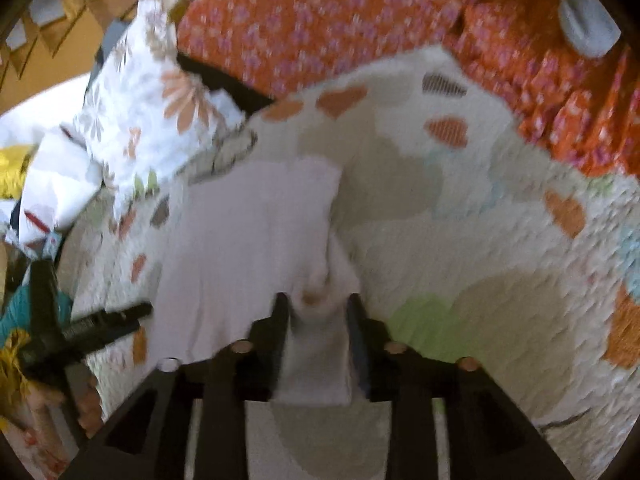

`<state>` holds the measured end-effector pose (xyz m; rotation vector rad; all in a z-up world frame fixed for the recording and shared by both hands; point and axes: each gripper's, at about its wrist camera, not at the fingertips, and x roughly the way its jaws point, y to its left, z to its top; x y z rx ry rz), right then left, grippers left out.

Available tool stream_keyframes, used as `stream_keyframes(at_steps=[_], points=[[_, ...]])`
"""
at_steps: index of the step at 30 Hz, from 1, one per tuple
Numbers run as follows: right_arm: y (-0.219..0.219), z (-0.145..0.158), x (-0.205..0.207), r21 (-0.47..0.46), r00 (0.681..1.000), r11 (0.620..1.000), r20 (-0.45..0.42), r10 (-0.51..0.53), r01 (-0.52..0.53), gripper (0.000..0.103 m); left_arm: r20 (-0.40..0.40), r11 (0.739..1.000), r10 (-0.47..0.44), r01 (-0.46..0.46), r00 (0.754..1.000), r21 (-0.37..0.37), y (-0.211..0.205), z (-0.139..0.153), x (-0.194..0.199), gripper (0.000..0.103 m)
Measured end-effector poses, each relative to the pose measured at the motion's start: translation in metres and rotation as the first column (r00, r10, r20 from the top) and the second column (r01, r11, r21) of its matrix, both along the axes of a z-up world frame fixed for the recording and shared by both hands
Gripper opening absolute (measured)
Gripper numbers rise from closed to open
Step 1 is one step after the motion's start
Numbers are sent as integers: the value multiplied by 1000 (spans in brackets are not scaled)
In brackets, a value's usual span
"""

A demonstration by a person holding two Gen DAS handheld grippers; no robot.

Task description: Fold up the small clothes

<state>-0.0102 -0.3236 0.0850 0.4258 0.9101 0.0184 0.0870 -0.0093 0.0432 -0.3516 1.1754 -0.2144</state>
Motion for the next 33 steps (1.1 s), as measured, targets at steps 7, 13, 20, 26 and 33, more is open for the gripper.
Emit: stream_keyframes(at_steps=[7, 13, 20, 26, 33], points=[[-8, -27, 72, 45, 998, 999, -67, 16, -13, 68, -11, 999, -2, 2, 1000, -44, -11, -15, 11, 83], [-4, -70, 108, 153, 994, 988, -101, 43, -27, 62, 3, 999, -34, 34, 999, 3, -26, -23, 16, 86], [-15, -70, 169, -13, 996, 999, -78, -46, 45, 46, 1, 997, -65, 65, 998, 32, -23, -20, 1, 86], [-30, -69, 201, -292, 980, 943, -67, -185, 158, 36, 30, 971, -170, 162, 985, 173, -32, -14, -24, 86], [-23, -33, 185, -267, 987, 952, -1, -158, 152, 38, 22, 946, -203, 190, 979, 262, -36, -13, -48, 86]])
